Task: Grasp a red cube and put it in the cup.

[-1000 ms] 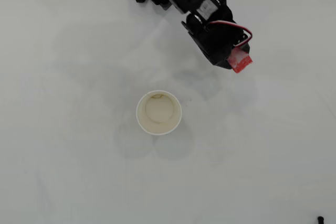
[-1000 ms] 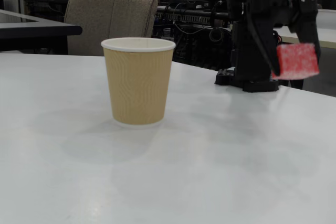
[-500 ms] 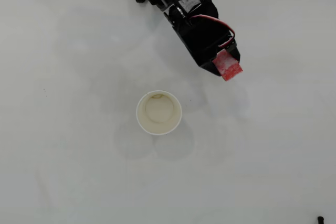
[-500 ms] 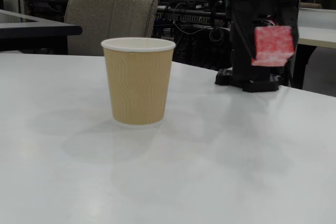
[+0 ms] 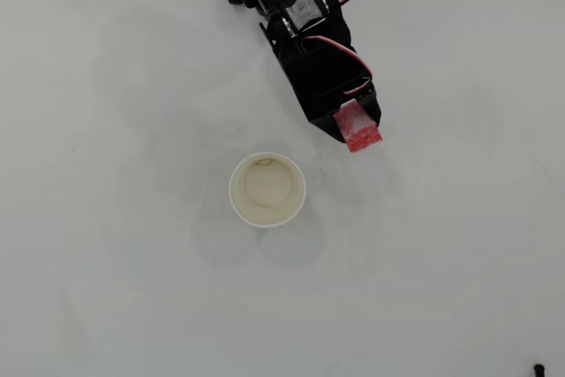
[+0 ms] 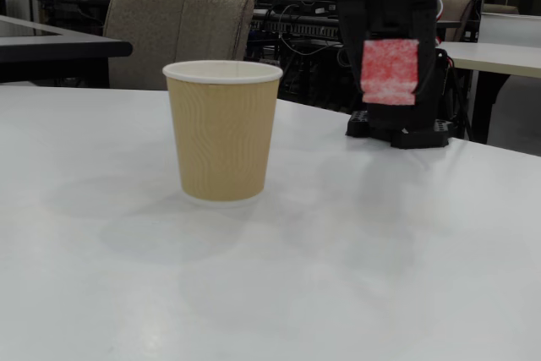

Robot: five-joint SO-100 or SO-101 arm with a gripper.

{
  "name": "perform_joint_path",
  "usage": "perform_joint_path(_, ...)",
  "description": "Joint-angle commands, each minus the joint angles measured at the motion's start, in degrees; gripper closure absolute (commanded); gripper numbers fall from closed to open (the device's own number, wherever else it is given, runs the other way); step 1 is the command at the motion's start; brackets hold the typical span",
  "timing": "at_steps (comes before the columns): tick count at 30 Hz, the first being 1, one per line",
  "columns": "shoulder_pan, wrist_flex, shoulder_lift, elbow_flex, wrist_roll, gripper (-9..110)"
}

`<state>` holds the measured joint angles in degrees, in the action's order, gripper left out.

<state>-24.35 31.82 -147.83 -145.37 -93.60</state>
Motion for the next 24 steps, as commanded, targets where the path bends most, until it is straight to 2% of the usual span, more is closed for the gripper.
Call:
perform_joint_path(1,1.1,-0.3,-2.5,2.4,-0.5,98)
perform_joint_path(24,6.4,1.5,-6.4,4.9,-1.8,98)
